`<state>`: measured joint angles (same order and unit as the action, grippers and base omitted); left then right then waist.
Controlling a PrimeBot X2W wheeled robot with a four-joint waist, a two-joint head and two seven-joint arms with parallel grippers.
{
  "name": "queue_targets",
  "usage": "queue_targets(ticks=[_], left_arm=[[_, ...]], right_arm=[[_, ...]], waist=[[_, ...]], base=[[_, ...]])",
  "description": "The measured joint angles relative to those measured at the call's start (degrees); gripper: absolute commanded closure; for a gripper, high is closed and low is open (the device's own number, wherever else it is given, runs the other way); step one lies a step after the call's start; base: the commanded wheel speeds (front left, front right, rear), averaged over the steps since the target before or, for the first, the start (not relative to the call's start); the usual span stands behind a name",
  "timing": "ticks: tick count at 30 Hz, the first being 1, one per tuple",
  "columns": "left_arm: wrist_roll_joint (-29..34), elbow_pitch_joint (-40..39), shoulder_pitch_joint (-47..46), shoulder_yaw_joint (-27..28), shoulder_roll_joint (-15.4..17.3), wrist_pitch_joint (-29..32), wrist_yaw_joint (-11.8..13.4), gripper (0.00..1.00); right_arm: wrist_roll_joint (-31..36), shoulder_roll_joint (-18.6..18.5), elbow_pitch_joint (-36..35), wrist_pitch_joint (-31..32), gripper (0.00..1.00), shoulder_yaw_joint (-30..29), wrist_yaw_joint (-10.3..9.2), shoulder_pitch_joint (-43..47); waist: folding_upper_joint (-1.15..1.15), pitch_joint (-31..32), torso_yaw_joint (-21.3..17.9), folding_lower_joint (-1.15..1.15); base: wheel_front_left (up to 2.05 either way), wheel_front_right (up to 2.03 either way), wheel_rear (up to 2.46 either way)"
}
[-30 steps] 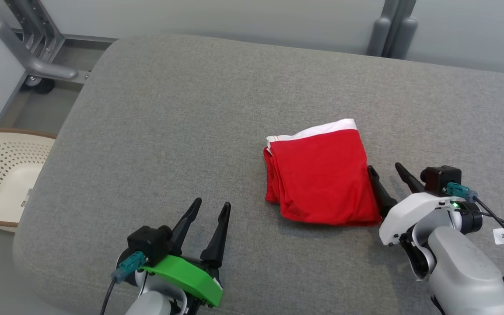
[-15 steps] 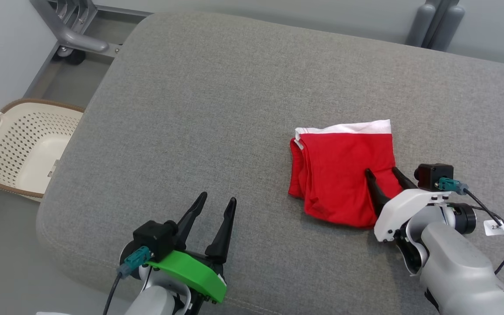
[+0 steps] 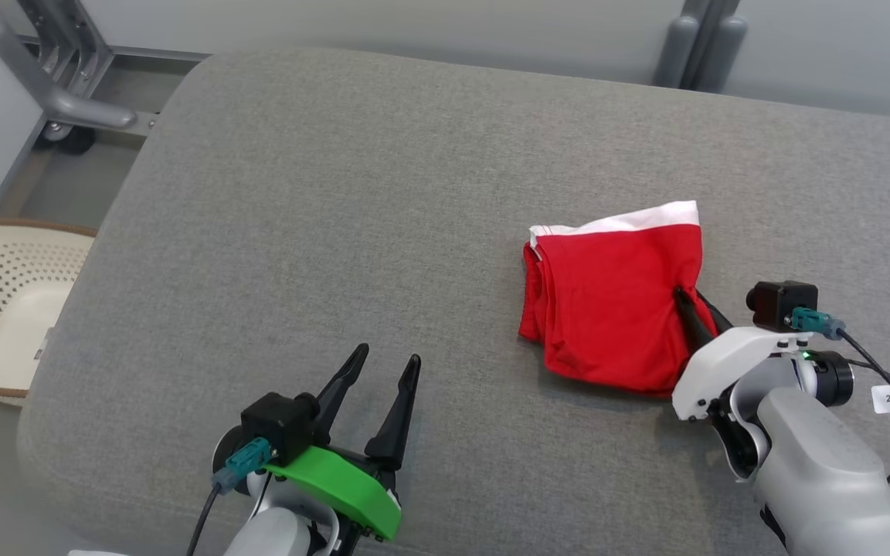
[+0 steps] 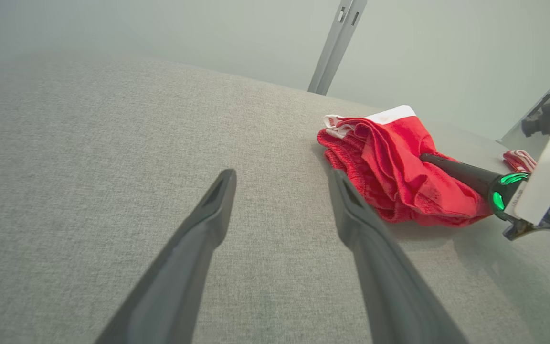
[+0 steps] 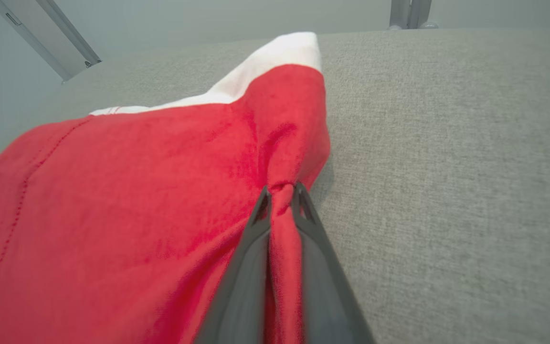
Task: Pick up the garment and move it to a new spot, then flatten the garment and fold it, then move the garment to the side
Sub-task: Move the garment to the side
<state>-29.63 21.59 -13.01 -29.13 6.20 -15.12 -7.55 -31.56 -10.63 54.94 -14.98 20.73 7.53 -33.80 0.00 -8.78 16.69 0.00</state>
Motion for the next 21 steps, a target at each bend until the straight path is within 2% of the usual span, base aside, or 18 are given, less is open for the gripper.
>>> queue_targets(ticks=[9, 21], left_arm=[[1.1, -0.7, 0.1, -1.1, 0.3, 0.0, 0.0, 0.00], [2.2, -1.2, 0.7, -0.1, 0.0, 0.0, 0.0, 0.00]], right_arm=[[3.2, 0.4, -2.8, 0.0, 1.00, -3.5, 0.00, 4.7], [4.6, 1.3, -5.2, 0.0, 1.00, -5.4, 0.00, 10.3]], waist=[[0.00, 2.2, -7.0, 0.00], [0.00, 4.6, -19.4, 0.00]], base=[[0.00, 0.00, 0.00], [0.00, 0.00, 0.00]])
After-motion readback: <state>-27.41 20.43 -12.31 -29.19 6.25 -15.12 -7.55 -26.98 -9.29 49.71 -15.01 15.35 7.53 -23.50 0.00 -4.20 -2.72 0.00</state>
